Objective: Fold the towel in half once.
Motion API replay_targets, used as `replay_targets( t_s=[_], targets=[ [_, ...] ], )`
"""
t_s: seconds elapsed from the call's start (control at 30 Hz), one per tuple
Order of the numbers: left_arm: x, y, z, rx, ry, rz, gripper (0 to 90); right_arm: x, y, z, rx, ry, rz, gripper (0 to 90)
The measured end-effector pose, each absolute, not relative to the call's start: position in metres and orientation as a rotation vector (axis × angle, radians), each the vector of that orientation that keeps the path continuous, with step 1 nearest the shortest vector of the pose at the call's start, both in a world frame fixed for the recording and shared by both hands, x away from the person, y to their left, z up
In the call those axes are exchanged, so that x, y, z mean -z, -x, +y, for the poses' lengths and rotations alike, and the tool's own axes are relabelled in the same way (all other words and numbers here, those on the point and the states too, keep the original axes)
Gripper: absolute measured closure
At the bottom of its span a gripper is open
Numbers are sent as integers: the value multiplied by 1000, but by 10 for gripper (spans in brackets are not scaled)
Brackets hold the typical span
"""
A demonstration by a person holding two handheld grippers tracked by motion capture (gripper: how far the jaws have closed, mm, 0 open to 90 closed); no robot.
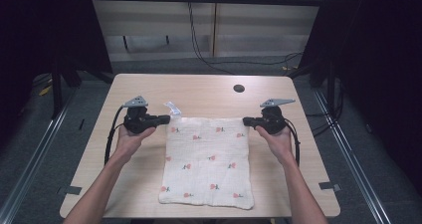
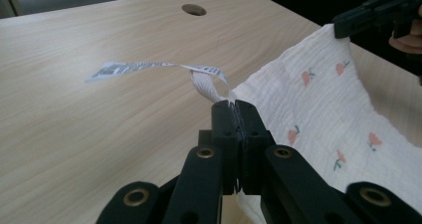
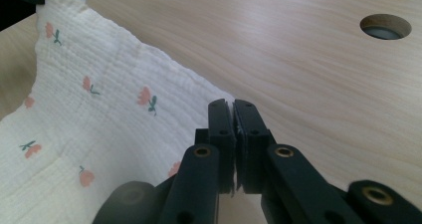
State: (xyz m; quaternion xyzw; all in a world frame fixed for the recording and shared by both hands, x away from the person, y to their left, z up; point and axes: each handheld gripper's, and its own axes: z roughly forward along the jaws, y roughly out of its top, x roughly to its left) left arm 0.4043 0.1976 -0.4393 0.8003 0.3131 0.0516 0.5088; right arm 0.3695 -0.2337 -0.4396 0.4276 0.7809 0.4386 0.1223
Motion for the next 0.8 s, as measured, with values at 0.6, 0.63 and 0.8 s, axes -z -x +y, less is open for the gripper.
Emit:
replay_targets(
  t_s=[0.6, 0.63, 0.8],
  targets=[
    [445, -365, 207, -124, -1967, 693, 887, 432, -329, -236, -1316, -1155, 2333, 873],
    [444, -363, 207, -128, -1969, 684, 887, 430, -326, -236, -1334, -1153, 2327, 873],
    [438, -357, 212, -126, -1931, 680, 887, 425, -309, -235, -1357, -1126, 2322, 872]
  ],
)
